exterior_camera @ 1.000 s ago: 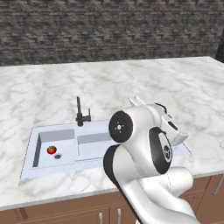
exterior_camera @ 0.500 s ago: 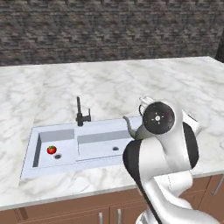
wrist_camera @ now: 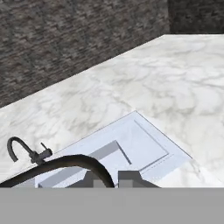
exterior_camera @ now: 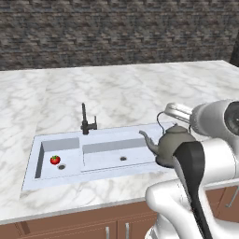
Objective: Open the cabinet, pick the kettle from the cabinet, and place it in the sink.
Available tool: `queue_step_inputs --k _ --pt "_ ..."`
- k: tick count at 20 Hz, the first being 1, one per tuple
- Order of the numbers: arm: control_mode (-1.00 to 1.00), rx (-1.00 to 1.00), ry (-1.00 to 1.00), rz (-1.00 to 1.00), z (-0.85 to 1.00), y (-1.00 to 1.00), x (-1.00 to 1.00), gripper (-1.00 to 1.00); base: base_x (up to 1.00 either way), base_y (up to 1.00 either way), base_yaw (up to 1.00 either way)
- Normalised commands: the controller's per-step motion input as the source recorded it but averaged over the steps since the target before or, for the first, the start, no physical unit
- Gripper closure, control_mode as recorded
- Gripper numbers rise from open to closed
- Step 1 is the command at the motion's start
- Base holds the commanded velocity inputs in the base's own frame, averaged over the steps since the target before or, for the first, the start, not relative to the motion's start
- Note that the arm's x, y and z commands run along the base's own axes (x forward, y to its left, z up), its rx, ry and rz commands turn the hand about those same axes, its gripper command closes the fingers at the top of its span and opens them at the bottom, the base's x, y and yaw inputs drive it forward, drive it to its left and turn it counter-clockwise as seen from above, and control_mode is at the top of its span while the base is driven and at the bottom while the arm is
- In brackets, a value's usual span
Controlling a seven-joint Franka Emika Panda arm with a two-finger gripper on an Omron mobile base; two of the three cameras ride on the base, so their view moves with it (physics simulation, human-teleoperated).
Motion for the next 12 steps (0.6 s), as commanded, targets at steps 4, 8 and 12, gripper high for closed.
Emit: queue_step_inputs --k 4,8,12 --pt "-1.00 0.04 0.01 0.44 0.00 -0.14 0.14 1.00 0.00 0.00 0.00" --pt "-1.00 0.10 0.03 0.44 -0.01 -0.13 0.21 1.00 0.00 0.00 0.00" --pt "-1.00 0.16 0.04 0.31 -0.05 -0.06 0.30 1.00 0.00 0.00 0.00"
